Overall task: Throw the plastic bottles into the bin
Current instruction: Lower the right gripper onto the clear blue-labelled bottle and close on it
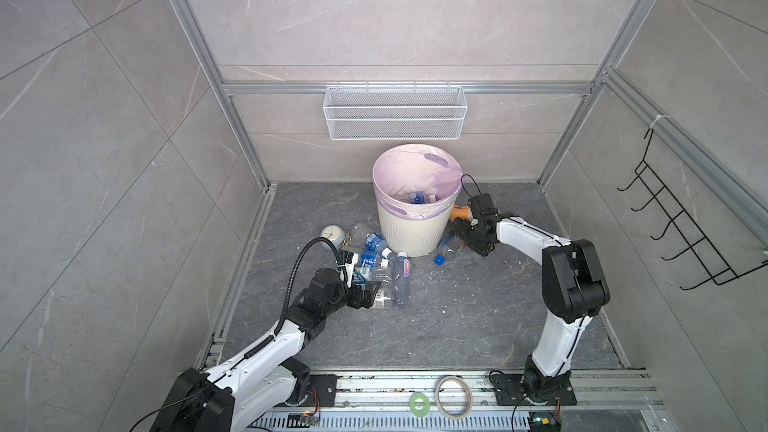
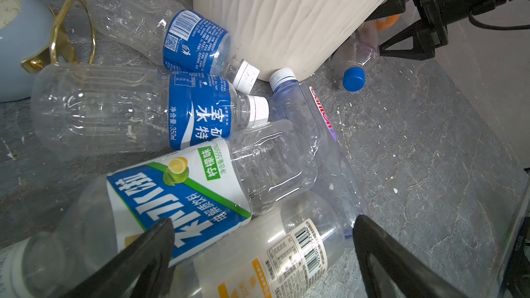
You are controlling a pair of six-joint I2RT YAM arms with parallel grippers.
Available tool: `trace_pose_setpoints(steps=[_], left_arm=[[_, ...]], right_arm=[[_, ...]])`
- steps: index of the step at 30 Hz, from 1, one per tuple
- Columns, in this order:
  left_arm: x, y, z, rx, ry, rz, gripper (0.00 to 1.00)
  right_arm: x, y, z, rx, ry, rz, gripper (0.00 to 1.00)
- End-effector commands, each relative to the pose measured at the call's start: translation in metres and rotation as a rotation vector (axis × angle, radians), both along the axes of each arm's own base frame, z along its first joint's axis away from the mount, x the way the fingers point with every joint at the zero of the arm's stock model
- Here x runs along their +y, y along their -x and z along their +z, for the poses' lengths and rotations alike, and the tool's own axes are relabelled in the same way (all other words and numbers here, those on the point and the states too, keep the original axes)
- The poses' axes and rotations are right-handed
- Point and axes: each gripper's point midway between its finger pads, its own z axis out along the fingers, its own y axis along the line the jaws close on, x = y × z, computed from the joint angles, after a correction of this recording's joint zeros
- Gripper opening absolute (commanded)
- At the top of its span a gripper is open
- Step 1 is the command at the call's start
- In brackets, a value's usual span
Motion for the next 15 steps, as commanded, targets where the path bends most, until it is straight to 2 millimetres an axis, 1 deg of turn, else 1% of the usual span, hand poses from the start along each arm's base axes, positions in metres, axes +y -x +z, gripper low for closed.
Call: trace_pose_setpoints(steps=[1, 5, 10, 15], left_arm=[[-0.0086, -0.0091, 0.0243, -0.072, 0.024, -0.027, 0.99], [-0.0088, -0.0089, 0.0235, -0.070, 0.024, -0.028, 0.99], [-0.0094, -0.0094, 0.0223, -0.065, 0.022, -0.030, 0.99], [-0.0090, -0.0093, 0.0225, -0.067, 0.022, -0.028, 0.99]], right_arm=[[-0.0132, 0.0173, -0.0060, 0.043, 0.070, 0.018, 0.99], [-0.0167, 0.0213, -0.0061, 0.040, 0.085, 0.023, 0.99], [-0.0148, 0.0177, -0.0048, 0.038, 0.080, 0.033, 0.99], [-0.0161, 0.0182, -0.0037, 0.034, 0.097, 0.051, 0.93]])
